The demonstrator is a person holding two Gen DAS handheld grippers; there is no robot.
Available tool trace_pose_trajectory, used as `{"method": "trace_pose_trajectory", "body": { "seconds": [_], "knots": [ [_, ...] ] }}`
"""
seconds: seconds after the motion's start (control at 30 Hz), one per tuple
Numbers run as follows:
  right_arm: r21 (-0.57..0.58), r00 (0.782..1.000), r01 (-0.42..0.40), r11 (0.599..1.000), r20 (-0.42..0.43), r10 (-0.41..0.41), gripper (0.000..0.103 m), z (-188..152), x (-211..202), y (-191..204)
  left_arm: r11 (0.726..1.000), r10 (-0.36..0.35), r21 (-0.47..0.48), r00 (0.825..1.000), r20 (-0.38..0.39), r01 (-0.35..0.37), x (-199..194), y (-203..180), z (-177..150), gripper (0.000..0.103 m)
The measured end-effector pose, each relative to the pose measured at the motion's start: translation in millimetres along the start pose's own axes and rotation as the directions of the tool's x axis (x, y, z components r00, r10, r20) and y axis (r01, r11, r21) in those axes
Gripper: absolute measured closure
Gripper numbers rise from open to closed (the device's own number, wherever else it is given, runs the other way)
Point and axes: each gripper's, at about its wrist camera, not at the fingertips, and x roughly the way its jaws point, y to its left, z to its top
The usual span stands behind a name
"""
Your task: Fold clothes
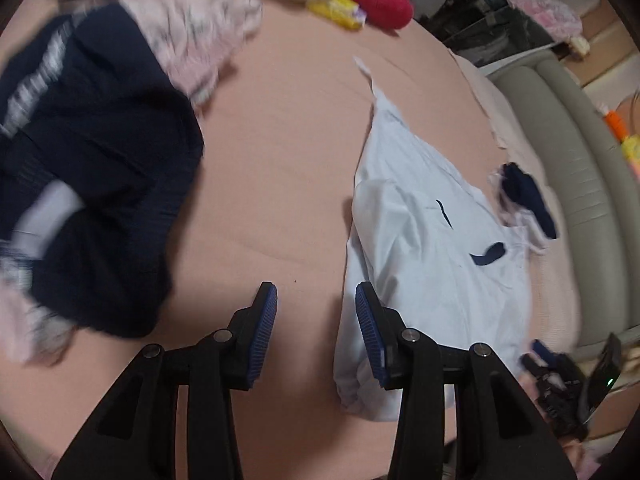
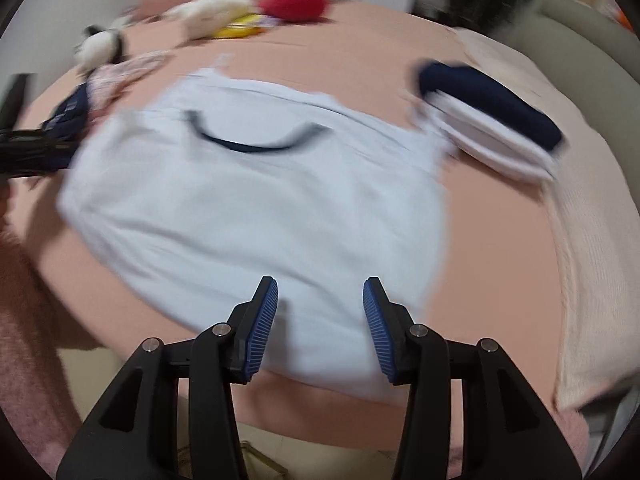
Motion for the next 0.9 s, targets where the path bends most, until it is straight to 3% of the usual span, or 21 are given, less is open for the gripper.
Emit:
{"method": "trace_pose_trajectory", "body": {
  "seconds": [0.17, 0.27, 0.37, 0.4, 0.47, 0.5, 0.57, 0.73, 0.8, 0.83, 0.87, 0.9],
  "knots": [
    [-0.150, 0.982, -0.188, 0.971, 0.001, 0.191, 0.053, 36, 5, 90, 0.992, -0.025, 0.122, 1.000, 0.012, 0.023, -5, -4, -11, 0.060],
    [-0.249, 0.976, -0.213, 0.945, -0.014, 0.217, 0.050, 57, 21, 142, 0.981, -0.118, 0.153, 0.992, -0.037, 0.122, -3, -4, -16, 0.060],
    [-0.319, 0.980, -0.194, 0.927, -0.025, 0.197, 0.048, 66, 37, 178, 0.942, -0.334, 0.010, 0.941, -0.052, 0.335, -3, 15, -15, 0.060],
    [-0.322, 0.987, -0.158, 0.933, -0.023, 0.159, 0.048, 68, 43, 179, 0.919, -0.393, -0.037, 0.918, -0.048, 0.392, -2, 21, -13, 0.060],
    [-0.265, 0.991, -0.130, 0.955, -0.033, 0.126, 0.036, 68, 53, 168, 0.868, -0.492, -0.109, 0.869, -0.058, 0.485, 6, 27, -11, 0.058],
    [-0.215, 0.991, -0.133, 0.968, -0.041, 0.127, 0.027, 67, 56, 157, 0.851, -0.521, -0.122, 0.850, -0.081, 0.510, 12, 25, -10, 0.054],
    [-0.125, 0.989, -0.140, 0.982, -0.070, 0.132, 0.021, 62, 60, 132, 0.830, -0.557, -0.136, 0.819, -0.137, 0.542, 25, 17, -7, 0.045],
    [0.042, 0.977, -0.175, 0.984, -0.113, 0.179, 0.021, 54, 62, 84, 0.815, -0.580, -0.113, 0.791, -0.197, 0.569, 33, 0, -1, 0.041],
    [0.045, 0.984, -0.156, 0.987, -0.081, 0.159, 0.021, 57, 53, 82, 0.818, -0.574, -0.087, 0.795, -0.195, 0.569, 30, -6, 0, 0.040],
    [0.038, 0.987, -0.144, 0.989, -0.062, 0.146, 0.021, 60, 49, 83, 0.814, -0.578, -0.081, 0.792, -0.195, 0.575, 29, -8, 0, 0.036],
    [0.032, 0.990, -0.132, 0.991, -0.040, 0.134, 0.021, 63, 46, 82, 0.813, -0.580, -0.083, 0.786, -0.213, 0.577, 31, -9, -1, 0.024],
    [0.029, 0.992, -0.123, 0.992, -0.024, 0.123, 0.021, 66, 45, 81, 0.824, -0.562, -0.083, 0.789, -0.247, 0.561, 37, -12, -2, 0.022]
  ]
}}
